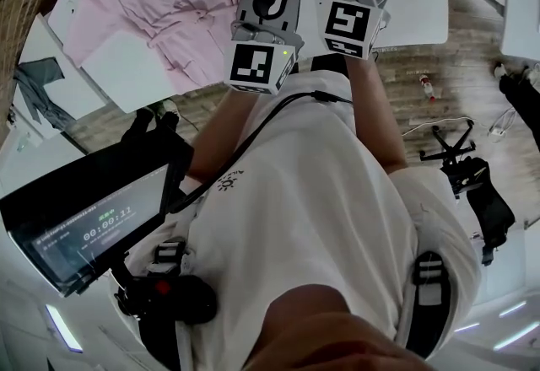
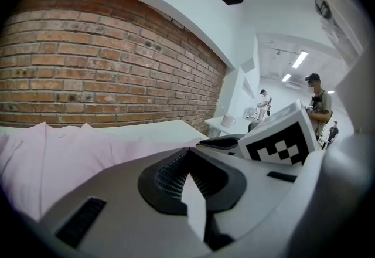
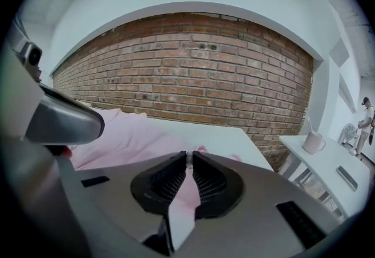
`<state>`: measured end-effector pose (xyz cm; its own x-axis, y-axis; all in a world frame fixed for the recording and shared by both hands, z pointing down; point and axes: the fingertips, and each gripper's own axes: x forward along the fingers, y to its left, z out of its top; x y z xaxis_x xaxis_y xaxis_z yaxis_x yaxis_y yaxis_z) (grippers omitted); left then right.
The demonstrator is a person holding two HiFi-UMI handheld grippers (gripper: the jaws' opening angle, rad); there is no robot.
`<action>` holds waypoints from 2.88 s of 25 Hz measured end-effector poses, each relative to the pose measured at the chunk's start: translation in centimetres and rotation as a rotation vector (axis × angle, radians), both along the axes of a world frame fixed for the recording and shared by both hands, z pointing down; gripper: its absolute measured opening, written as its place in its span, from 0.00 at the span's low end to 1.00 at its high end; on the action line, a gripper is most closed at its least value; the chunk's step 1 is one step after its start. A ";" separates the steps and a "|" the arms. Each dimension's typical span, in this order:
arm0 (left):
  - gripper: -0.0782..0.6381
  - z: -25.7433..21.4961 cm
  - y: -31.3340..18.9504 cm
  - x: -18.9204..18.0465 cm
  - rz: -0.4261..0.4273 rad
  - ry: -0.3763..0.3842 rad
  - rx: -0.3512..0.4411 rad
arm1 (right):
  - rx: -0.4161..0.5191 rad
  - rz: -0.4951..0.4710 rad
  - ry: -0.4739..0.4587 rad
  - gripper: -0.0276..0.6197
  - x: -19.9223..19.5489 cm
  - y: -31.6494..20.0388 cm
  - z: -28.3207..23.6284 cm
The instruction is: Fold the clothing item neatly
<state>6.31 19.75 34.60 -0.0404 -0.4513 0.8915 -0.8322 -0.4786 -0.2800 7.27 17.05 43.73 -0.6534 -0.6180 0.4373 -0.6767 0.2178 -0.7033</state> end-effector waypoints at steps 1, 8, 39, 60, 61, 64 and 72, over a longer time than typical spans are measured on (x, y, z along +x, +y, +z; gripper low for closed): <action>0.11 -0.7 0.2 -0.8 -0.007 -0.003 0.006 | 0.005 -0.003 0.000 0.10 -0.7 0.1 -0.6; 0.11 -8.4 1.0 -9.1 -0.070 0.009 0.071 | 0.065 -0.041 0.021 0.10 -8.3 -0.3 -8.3; 0.11 -12.5 1.1 -14.2 -0.118 -0.128 0.171 | 0.199 -0.094 -0.102 0.10 -14.6 -2.6 -13.7; 0.11 -14.1 1.8 -14.2 -0.168 -0.135 0.202 | 0.308 -0.135 -0.136 0.10 -16.9 -4.0 -17.5; 0.11 -14.2 1.8 -14.3 -0.171 -0.138 0.204 | 0.312 -0.138 -0.139 0.10 -17.1 -4.0 -17.7; 0.11 -14.6 2.0 -14.7 -0.178 -0.149 0.207 | 0.325 -0.153 -0.145 0.10 -17.6 -3.8 -18.2; 0.11 -15.6 2.1 -15.4 -0.203 -0.170 0.231 | 0.348 -0.217 -0.168 0.10 -19.4 -2.5 -18.3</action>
